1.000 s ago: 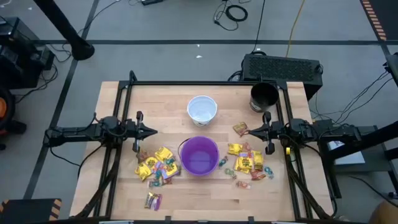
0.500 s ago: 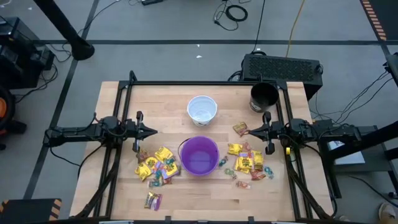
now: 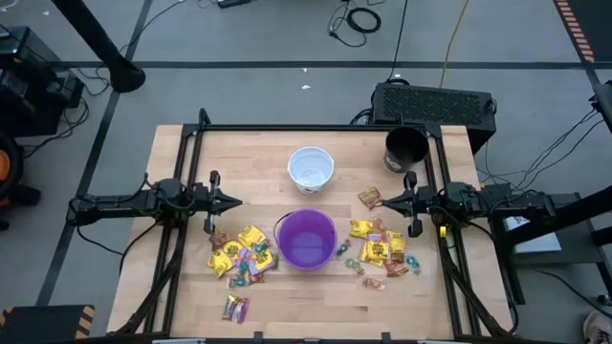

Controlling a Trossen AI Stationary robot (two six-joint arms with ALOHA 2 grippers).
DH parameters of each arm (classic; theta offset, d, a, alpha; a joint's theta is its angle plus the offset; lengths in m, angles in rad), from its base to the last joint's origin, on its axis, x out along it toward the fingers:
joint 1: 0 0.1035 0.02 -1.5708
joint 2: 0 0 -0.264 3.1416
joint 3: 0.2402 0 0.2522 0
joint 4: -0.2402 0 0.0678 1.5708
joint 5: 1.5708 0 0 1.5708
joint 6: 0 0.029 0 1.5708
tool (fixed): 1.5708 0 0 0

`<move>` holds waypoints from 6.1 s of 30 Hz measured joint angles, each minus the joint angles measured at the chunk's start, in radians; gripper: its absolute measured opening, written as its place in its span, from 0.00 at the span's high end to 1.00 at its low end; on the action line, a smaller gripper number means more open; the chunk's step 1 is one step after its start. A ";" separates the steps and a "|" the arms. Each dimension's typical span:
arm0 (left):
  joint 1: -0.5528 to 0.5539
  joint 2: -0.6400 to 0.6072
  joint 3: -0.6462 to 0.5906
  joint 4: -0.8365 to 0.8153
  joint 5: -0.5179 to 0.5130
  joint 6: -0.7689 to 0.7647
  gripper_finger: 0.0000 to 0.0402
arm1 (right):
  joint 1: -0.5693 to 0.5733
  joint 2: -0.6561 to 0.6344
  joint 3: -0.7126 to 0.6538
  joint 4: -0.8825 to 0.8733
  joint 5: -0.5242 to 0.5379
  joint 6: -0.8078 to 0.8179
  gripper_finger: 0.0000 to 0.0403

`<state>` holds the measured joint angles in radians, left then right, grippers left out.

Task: Sort candy by brand, put in halloween buckets

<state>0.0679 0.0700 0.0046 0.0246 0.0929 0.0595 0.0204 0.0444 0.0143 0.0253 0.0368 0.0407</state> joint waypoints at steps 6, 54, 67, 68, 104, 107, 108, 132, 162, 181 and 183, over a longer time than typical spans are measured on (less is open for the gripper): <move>0.000 0.000 0.000 0.000 0.000 0.000 0.96 | 0.000 0.000 0.000 0.000 0.000 0.000 1.00; 0.000 0.000 0.000 0.000 0.000 0.000 0.96 | 0.000 0.000 0.000 0.000 0.000 0.000 1.00; 0.000 0.000 0.000 0.000 0.000 0.000 0.96 | 0.000 0.000 0.000 0.000 0.000 0.000 1.00; 0.000 0.000 0.000 0.000 0.000 0.000 0.96 | 0.000 0.000 0.000 0.001 0.000 0.000 1.00; 0.000 0.000 0.000 0.000 0.000 0.000 0.96 | 0.001 0.507 1.043 -0.504 0.094 0.026 1.00; 0.000 0.000 0.000 0.000 0.000 0.000 0.96 | 0.001 0.571 1.140 -0.506 0.091 0.020 1.00; 0.000 0.000 0.000 0.000 0.000 0.000 0.96 | 0.001 0.588 1.155 -0.503 0.087 0.015 1.00; 0.000 0.000 0.000 0.037 -0.014 -0.044 0.96 | 0.001 0.642 0.502 -0.264 0.024 0.103 1.00; -0.102 0.846 0.862 -0.843 -0.154 -0.315 0.96 | 0.001 0.644 0.488 -0.264 0.067 0.203 1.00; -0.394 0.862 0.769 -1.222 -0.073 -1.188 0.82 | 0.001 0.709 0.488 -0.330 0.070 0.230 1.00; -0.424 0.870 0.759 -1.213 -0.088 -1.234 0.74 | 0.001 0.711 0.488 -0.328 0.070 0.210 1.00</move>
<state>-0.3563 0.9397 0.7639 -1.1885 0.0053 -1.1744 0.0212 0.7559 0.5026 -0.3024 0.1071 0.2504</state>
